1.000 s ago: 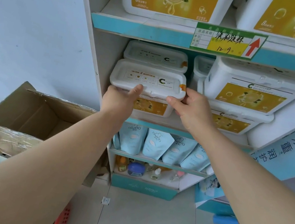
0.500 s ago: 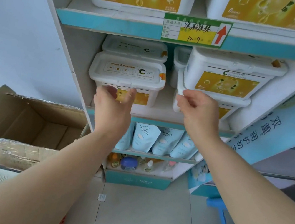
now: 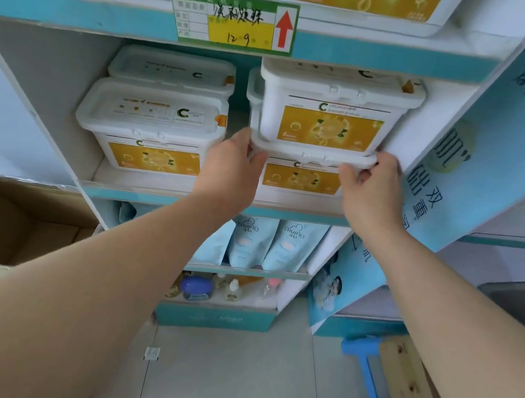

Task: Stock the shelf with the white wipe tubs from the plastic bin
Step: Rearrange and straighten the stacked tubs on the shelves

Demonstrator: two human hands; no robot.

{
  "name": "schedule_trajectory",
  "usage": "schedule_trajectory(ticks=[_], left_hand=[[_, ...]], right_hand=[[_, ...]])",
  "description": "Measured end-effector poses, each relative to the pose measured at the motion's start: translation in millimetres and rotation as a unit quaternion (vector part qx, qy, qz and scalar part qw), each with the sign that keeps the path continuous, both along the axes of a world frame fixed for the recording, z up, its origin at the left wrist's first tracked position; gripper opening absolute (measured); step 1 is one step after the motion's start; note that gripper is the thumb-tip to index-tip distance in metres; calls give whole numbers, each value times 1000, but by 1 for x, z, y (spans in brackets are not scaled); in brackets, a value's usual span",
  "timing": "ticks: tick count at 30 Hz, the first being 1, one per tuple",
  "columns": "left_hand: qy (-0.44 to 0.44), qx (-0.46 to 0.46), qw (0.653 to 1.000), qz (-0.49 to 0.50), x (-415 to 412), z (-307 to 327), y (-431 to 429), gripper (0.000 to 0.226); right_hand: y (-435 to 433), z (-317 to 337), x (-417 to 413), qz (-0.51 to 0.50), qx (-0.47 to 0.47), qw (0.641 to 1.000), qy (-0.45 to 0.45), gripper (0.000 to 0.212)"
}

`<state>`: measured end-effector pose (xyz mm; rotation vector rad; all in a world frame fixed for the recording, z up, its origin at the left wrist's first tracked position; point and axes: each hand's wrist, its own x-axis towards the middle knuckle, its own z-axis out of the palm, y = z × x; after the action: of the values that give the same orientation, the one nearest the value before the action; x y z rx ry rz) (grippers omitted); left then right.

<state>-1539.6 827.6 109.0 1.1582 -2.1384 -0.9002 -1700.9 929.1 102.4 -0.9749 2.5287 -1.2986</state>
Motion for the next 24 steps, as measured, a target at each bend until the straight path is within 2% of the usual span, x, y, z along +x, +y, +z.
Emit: schedule_trajectory(ticks=[7, 13, 16, 19, 24], left_hand=[[-5, -23, 999, 34, 8, 3, 2, 19], [-35, -48, 997, 43, 13, 5, -3, 26], [-28, -73, 995, 62, 12, 8, -4, 27], [-21, -64, 995, 74, 9, 12, -7, 42], [-37, -62, 995, 70, 8, 15, -9, 45]], right_hand=[[-5, -4, -9, 21, -16, 999, 29, 29], [-12, -3, 1, 2, -47, 999, 16, 37], [-12, 2, 4, 21, -79, 996, 44, 33], [-12, 5, 4, 42, -81, 994, 67, 22], [-15, 4, 1, 40, -57, 993, 95, 22]])
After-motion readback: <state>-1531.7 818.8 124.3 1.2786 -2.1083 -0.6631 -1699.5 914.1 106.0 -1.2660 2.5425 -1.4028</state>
